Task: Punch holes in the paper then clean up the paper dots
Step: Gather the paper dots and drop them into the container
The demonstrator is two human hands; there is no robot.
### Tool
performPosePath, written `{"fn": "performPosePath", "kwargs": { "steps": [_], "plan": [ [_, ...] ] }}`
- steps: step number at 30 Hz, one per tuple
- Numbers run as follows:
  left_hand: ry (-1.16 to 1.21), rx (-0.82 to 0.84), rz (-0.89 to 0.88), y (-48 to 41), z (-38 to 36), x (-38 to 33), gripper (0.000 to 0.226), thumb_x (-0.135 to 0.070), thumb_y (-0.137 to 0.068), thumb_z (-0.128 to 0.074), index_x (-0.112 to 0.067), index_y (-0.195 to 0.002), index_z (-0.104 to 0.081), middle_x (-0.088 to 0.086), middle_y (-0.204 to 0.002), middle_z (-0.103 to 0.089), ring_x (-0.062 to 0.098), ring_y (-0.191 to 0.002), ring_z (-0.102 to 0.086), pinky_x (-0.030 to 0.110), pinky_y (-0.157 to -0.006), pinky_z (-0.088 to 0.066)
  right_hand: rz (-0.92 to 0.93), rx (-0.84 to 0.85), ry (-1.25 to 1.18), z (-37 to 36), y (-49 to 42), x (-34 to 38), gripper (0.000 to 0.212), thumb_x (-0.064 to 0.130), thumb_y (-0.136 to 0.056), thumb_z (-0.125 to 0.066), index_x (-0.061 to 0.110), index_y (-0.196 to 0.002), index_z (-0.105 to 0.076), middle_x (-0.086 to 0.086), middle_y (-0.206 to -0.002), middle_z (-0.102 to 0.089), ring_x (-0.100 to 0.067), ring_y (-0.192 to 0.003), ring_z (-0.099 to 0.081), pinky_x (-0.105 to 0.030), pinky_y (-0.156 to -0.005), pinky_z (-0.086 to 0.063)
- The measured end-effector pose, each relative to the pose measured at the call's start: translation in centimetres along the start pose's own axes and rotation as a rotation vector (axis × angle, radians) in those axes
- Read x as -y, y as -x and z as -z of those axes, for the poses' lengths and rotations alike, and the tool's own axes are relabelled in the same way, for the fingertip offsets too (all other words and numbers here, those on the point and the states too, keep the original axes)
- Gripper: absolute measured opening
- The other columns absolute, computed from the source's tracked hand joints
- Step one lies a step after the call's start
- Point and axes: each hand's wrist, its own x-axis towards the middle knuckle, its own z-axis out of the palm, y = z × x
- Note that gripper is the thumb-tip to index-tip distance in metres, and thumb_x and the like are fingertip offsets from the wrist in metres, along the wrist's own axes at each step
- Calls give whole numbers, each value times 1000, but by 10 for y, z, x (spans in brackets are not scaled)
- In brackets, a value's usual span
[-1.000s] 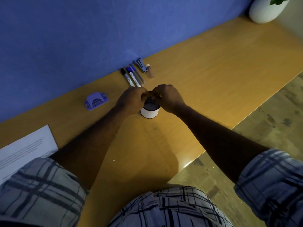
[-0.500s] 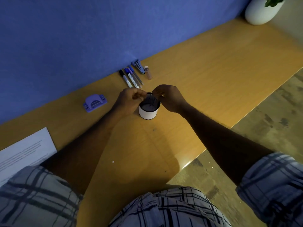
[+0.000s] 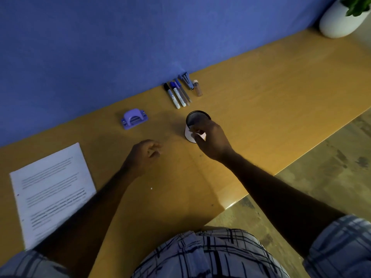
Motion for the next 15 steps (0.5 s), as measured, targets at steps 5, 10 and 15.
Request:
{"fn": "performPosePath", "kwargs": {
  "steps": [5, 10, 15],
  "plan": [
    [-171, -8, -81, 38, 5, 38, 24, -4, -84, -63, -7, -106, -71, 6, -107, -70, 23, -100, -66, 31, -89, -50, 2, 109, -12, -41, 25, 17, 18, 9, -85, -70, 10, -103, -72, -5, -101, -68, -20, -91, -59, -27, -74, -45],
    [-316, -10, -69, 73, 3, 62, 30, -10, -85, -62, -9, -114, -68, 8, -123, -65, 25, -115, -59, 33, -99, -42, -6, 256, -22, -75, 46, 28, 21, 12, -86, -68, 13, -108, -70, -4, -112, -68, -21, -107, -58, -30, -86, -46],
    [-501, 47, -133, 111, -8, 80, 42, -25, -87, -61, -16, -129, -60, 7, -145, -49, 26, -135, -44, 44, -111, -33, 0, 377, 13, -99, 67, 32, 27, 16, -89, -67, 14, -116, -66, -3, -125, -64, -20, -121, -53, -32, -99, -46]
  ]
}}
